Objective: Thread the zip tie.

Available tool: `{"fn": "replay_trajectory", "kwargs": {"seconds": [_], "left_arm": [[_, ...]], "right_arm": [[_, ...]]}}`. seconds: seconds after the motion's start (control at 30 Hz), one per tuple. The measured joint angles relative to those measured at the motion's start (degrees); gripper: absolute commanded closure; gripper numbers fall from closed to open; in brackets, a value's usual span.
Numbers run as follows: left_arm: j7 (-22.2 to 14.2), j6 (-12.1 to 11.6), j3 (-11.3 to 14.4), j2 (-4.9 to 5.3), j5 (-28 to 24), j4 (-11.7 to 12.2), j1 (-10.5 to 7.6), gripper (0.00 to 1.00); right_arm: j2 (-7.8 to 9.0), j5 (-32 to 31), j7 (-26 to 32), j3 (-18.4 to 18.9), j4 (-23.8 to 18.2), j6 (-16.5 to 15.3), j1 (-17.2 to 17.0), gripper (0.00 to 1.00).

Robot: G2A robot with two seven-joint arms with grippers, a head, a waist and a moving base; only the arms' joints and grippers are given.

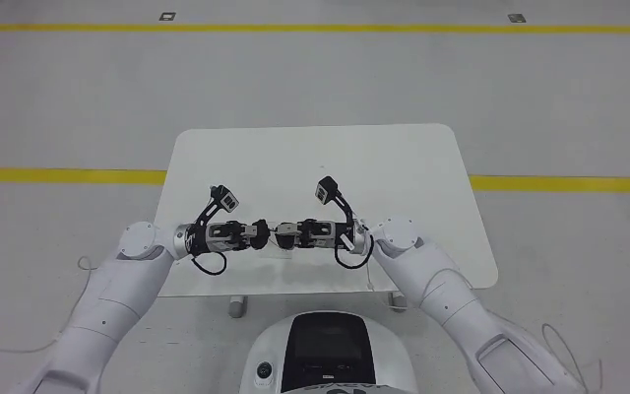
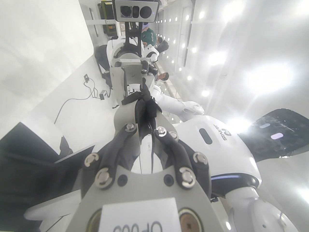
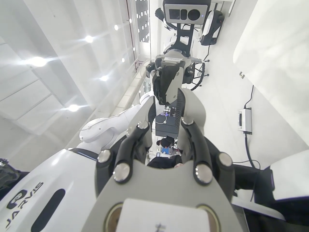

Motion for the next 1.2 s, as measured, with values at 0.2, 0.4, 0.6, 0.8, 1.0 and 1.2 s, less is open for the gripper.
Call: {"fn": "replay_trajectory", "kwargs": {"seconds": [0.2, 0.4, 0.6, 0.8, 1.0, 1.2], "left_arm": [[0.0, 0.0, 0.0, 0.0, 0.0, 0.0, 0.0, 1.0], [0.0, 0.0, 0.0, 0.0, 0.0, 0.0, 0.0, 1.0], [0.0, 0.0, 0.0, 0.0, 0.0, 0.0, 0.0, 1.0], [0.0, 0.0, 0.0, 0.0, 0.0, 0.0, 0.0, 1.0], [0.0, 0.0, 0.0, 0.0, 0.0, 0.0, 0.0, 1.0], [0.0, 0.0, 0.0, 0.0, 0.0, 0.0, 0.0, 1.0]], "right_arm": [[-0.15, -0.15, 0.05, 0.26, 0.02, 0.0, -0.13, 0.84], [-0.33, -0.47, 0.18, 0.6, 0.16, 0.0, -0.12, 0.84], [-0.49, -1.01, 0.23, 1.06, -0.08, 0.0, -0.07, 0.87], [-0.61, -1.75, -0.2, 1.61, -0.29, 0.0, -0.09, 0.9], [-0.75, -2.23, -0.31, 1.94, -0.73, 0.0, -0.28, 0.89], [-0.91, -2.48, -0.38, 2.25, -0.9, 0.0, -0.44, 0.87]]}}
